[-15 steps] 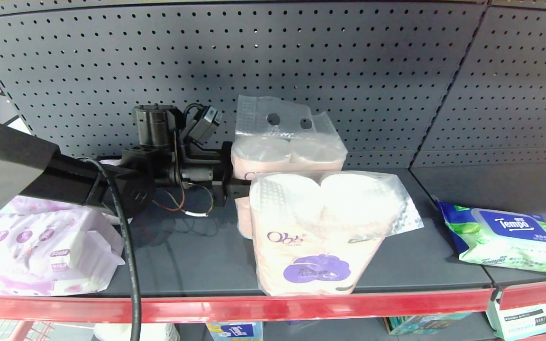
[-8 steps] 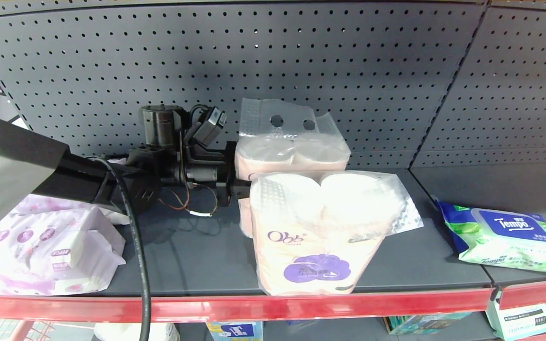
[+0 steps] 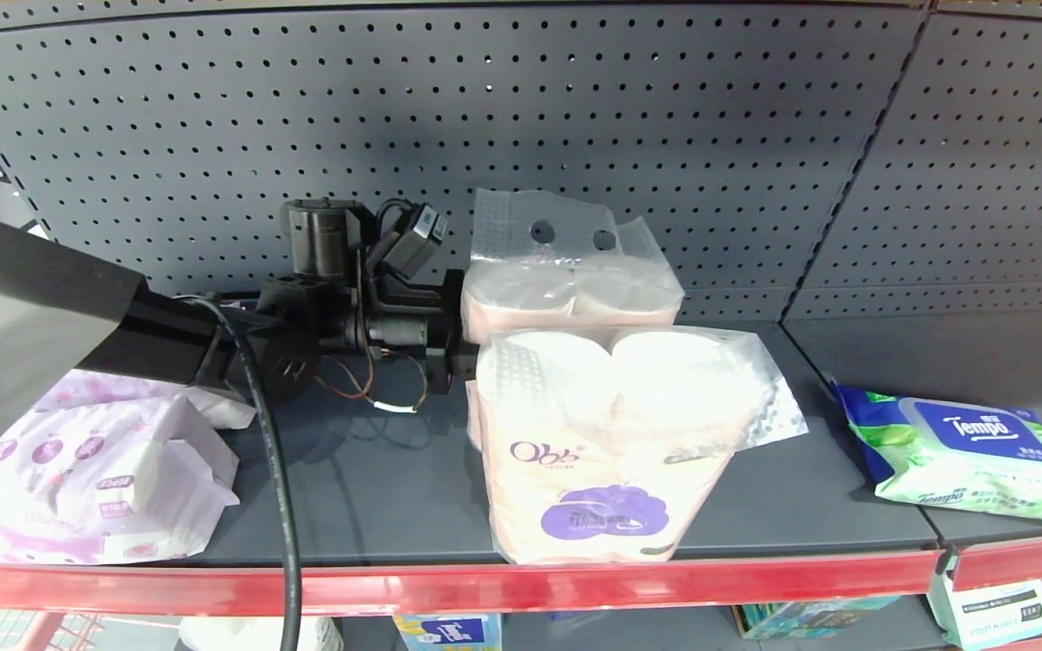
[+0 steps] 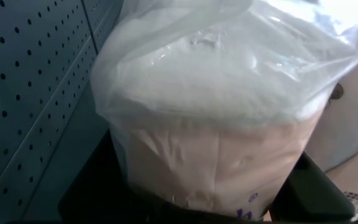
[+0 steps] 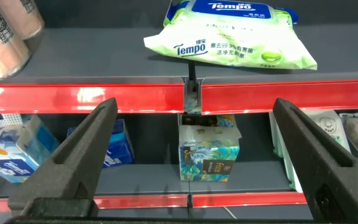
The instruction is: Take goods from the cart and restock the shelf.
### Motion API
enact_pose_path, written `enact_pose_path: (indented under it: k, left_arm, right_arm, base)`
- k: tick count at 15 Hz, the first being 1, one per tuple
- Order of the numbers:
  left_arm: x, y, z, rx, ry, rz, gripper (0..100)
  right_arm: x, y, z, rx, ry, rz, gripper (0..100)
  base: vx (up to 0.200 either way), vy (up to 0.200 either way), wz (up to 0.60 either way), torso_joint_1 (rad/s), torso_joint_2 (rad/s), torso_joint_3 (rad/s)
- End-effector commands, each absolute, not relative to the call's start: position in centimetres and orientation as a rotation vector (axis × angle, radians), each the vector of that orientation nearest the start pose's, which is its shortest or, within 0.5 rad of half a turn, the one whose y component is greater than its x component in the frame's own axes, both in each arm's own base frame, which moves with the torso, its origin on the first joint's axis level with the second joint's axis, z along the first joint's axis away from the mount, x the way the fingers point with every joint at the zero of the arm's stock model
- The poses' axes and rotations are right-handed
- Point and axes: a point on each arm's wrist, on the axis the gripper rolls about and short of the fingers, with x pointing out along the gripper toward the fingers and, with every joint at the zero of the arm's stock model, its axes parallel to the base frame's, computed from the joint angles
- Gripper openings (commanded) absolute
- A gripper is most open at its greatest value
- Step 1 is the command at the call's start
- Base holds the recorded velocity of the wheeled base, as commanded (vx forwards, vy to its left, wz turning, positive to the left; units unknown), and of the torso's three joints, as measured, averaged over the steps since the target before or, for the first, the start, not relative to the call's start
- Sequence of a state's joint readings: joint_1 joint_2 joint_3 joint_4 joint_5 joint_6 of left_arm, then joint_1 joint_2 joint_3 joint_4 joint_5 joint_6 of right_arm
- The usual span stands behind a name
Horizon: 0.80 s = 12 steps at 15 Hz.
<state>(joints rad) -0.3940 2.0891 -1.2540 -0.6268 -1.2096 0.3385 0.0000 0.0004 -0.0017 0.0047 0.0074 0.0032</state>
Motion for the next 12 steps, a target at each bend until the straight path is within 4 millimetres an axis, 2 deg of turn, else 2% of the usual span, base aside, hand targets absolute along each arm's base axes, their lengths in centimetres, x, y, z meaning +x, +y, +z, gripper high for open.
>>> enact_pose_path:
  k: [1,12]
  left_arm:
    - [36.98,-17.73,16.4,0.17,-0.061,-1.614,0]
    - [36.93,-17.64,16.11,0.212,-0.078,-1.616,0]
  right_arm:
    - [-2.29,0.02,7.54,0.003,0.003,0.008,100]
    - [-2.29,0.02,7.54,0.003,0.003,0.008,100]
  base:
    - [0.0,0.0,0.0,0.0,0.0,0.0]
    - [0.0,0.0,0.0,0.0,0.0,0.0]
